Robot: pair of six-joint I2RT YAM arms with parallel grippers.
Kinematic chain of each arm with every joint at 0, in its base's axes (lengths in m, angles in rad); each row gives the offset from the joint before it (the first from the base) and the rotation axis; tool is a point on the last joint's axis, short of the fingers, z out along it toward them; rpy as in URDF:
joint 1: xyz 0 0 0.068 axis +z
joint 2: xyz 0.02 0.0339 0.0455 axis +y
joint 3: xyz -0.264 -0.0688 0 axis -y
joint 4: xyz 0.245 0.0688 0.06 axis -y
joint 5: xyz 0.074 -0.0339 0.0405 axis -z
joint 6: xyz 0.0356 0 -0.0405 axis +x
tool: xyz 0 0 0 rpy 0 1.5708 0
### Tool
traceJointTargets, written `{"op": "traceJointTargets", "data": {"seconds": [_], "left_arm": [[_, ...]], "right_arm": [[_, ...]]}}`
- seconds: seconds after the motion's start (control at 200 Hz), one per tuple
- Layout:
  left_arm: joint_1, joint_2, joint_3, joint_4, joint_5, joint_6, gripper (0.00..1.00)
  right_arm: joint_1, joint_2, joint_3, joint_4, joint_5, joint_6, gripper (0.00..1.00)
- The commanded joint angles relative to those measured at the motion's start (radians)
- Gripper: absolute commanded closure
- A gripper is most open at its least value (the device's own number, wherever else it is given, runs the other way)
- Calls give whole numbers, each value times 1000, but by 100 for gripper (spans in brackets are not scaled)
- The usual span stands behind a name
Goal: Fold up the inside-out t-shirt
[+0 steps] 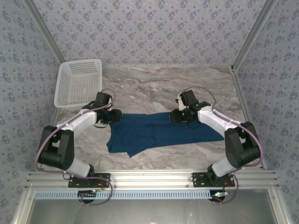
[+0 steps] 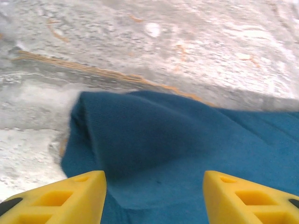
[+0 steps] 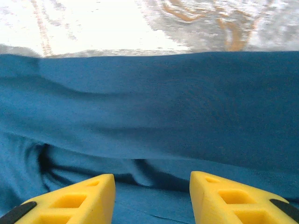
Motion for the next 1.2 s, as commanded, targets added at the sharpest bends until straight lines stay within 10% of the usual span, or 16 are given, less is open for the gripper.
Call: {"op": "traceJointTargets", "data": {"seconds": [0.0,0.265,0.69,1.199], "left_arm": [[7,48,2,9,12,-5,43],[33,83,24,59,50,-3,49],[70,122,79,116,103,-2,92],[133,126,157,135,165,-49,98]], "right_arm": [[-33,21,8,-54,18,27,53],[-23,-23,-89,-62,8,61,54],[-36,29,-135,-132,75,79,55],[-48,80,-112,-164,130,51,56]]}}
